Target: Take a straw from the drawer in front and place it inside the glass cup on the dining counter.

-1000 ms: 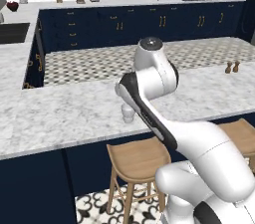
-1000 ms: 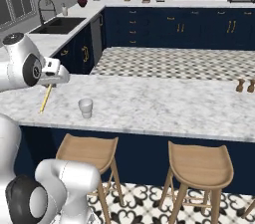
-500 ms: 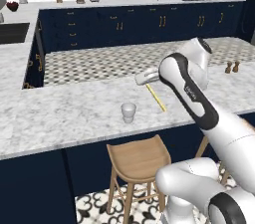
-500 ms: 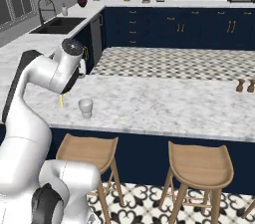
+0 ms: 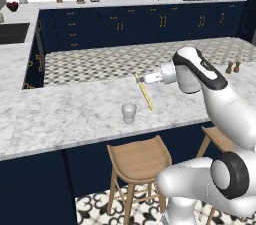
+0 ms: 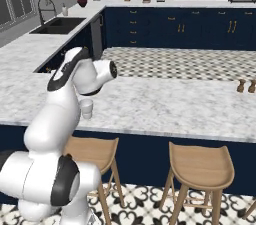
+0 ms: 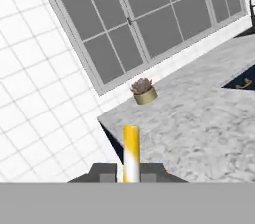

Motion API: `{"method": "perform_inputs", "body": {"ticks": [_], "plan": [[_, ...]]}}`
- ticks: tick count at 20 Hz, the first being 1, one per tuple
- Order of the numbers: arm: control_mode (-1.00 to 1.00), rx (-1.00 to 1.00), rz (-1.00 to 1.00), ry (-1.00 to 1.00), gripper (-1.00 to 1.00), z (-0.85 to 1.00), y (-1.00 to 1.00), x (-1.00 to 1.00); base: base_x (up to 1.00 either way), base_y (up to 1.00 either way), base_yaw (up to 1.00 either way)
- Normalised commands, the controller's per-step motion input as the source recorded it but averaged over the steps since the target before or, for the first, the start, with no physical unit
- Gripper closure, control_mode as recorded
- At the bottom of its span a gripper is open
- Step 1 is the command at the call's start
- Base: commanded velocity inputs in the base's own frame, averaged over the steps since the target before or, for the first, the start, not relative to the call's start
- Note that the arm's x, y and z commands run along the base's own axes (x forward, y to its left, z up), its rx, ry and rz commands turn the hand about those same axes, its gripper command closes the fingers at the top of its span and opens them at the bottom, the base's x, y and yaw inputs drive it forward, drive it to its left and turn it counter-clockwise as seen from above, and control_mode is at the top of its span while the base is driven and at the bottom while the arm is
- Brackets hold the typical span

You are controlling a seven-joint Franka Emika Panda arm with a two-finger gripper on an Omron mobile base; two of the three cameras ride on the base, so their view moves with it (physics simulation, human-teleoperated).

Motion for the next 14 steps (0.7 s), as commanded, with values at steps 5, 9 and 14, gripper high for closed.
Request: {"method": "perform_inputs", "body": {"ticks": [5,9,14], "plan": [[-1.00,0.37,0.29,0.00,1.00,-0.05,0.00,0.67,0.00,0.00,0.00],[-1.00,0.22,0.25,0.00,1.00,-0.26,0.00,0.62,0.00,0.00,0.00],[-1.00,0.09,0.18,0.00,1.00,-0.35,0.00,0.53,0.00,0.00,0.00]]}}
